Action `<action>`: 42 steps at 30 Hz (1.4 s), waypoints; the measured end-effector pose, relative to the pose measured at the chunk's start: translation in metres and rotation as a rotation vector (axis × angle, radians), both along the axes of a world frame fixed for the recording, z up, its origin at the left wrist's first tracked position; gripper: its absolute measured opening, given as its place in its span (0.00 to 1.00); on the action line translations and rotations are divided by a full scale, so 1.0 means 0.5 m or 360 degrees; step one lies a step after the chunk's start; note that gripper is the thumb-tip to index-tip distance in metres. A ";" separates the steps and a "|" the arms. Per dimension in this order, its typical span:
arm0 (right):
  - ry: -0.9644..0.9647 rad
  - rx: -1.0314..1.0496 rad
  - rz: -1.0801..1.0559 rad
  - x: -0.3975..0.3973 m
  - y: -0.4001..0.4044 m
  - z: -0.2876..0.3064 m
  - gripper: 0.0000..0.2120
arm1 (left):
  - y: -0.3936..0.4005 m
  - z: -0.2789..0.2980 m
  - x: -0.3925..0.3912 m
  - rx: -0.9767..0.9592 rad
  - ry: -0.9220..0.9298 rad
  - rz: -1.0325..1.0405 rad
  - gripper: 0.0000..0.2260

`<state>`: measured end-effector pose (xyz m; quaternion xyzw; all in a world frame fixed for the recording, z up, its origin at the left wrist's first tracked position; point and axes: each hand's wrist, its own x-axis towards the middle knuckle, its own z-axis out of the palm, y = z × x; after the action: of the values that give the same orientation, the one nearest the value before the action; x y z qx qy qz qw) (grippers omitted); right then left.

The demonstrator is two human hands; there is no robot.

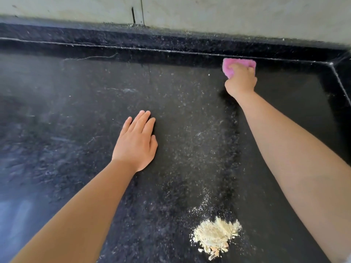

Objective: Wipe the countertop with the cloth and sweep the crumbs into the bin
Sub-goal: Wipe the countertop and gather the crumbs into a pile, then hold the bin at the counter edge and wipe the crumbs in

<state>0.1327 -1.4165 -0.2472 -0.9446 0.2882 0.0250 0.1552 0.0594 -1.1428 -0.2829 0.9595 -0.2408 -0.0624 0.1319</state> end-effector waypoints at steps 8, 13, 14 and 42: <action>-0.0039 0.0181 0.0752 -0.012 0.051 -0.019 0.22 | 0.002 -0.001 0.004 0.0041 -0.0077 -0.0049 0.28; -0.0116 0.0410 0.1229 -0.227 0.090 -0.013 0.18 | -0.002 0.010 -0.002 0.0009 -0.0079 -0.0022 0.21; -0.0157 0.0416 0.1344 -0.273 0.096 -0.013 0.18 | -0.001 0.012 -0.002 0.0003 -0.0083 -0.0015 0.20; -0.0569 0.0114 0.0586 -0.973 0.033 -0.016 0.18 | -0.170 0.091 -0.663 -0.0759 -0.0064 -0.0677 0.15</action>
<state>-0.3536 -1.4003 -0.2549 -0.9645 0.0783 -0.1043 0.2297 -0.2720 -1.2279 -0.2375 0.8307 -0.4464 -0.0115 0.3324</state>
